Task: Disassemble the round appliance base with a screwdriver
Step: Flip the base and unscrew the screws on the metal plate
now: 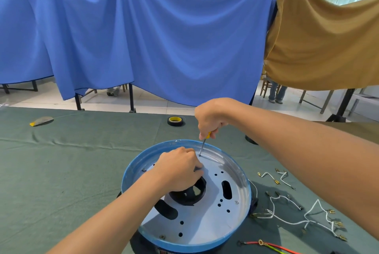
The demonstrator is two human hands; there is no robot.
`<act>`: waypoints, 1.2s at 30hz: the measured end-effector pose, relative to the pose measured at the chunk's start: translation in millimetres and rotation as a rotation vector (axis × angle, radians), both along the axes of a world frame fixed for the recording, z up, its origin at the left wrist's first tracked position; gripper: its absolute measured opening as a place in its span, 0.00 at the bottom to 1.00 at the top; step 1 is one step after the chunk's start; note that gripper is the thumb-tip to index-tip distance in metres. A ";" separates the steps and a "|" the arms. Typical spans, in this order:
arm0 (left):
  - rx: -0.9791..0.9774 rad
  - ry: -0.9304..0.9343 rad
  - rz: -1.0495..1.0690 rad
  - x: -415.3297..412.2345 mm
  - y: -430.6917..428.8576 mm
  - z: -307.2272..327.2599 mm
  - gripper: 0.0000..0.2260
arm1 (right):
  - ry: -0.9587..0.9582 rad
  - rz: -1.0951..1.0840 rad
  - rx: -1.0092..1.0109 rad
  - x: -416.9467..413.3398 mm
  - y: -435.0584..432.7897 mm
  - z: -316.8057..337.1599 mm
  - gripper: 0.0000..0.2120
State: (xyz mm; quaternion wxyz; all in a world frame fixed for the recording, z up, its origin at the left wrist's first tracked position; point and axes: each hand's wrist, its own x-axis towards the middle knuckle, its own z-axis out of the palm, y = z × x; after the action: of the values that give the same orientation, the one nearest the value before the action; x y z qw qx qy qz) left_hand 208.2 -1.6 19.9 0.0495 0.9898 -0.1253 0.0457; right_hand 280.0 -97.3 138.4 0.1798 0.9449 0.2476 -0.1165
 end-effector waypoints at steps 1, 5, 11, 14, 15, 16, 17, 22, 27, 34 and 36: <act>0.009 0.005 0.000 0.5 0.2 -0.2 0.15 | -0.034 0.031 -0.009 -0.2 0.6 -1.5 0.15; 0.019 0.017 -0.008 2.5 2.4 -1.4 0.15 | -0.247 0.134 -0.023 -6.0 2.2 -2.9 0.11; 0.000 0.013 -0.013 3.0 1.9 -2.2 0.15 | -0.066 0.134 0.263 -5.0 -3.0 -0.9 0.12; 0.005 0.010 -0.019 2.5 2.3 -1.3 0.15 | 0.057 -0.039 0.420 0.6 -8.1 -0.6 0.18; 0.005 0.009 -0.019 2.2 2.2 -1.0 0.15 | 0.088 -0.109 0.426 3.0 -9.2 -0.3 0.19; 0.002 0.009 -0.020 2.0 2.0 -0.8 0.15 | 0.123 -0.177 0.416 5.0 -10.2 0.7 0.19; -0.001 0.008 -0.020 1.8 1.8 -0.8 0.15 | 0.166 -0.235 0.395 6.4 -10.7 2.5 0.19; -0.005 0.009 -0.022 1.1 0.7 0.0 0.14 | 0.268 -0.300 0.338 12.4 -11.2 4.8 0.14; 0.002 0.005 -0.023 0.9 0.7 0.2 0.15 | 0.115 -0.017 0.208 10.6 -15.5 3.3 0.14; 0.008 -0.007 -0.024 2.1 0.2 -0.1 0.15 | -0.078 0.305 0.004 -0.8 -13.2 3.8 0.18; 0.015 -0.013 -0.028 2.0 0.4 -1.2 0.15 | -0.097 0.348 -0.039 -1.1 -9.1 4.6 0.20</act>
State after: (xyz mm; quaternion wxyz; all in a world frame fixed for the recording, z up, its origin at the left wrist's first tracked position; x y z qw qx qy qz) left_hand 210.3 -1.1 18.7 0.0420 0.9880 -0.1400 0.0506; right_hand 278.9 -106.5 143.1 0.2274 0.8887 0.3959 -0.0427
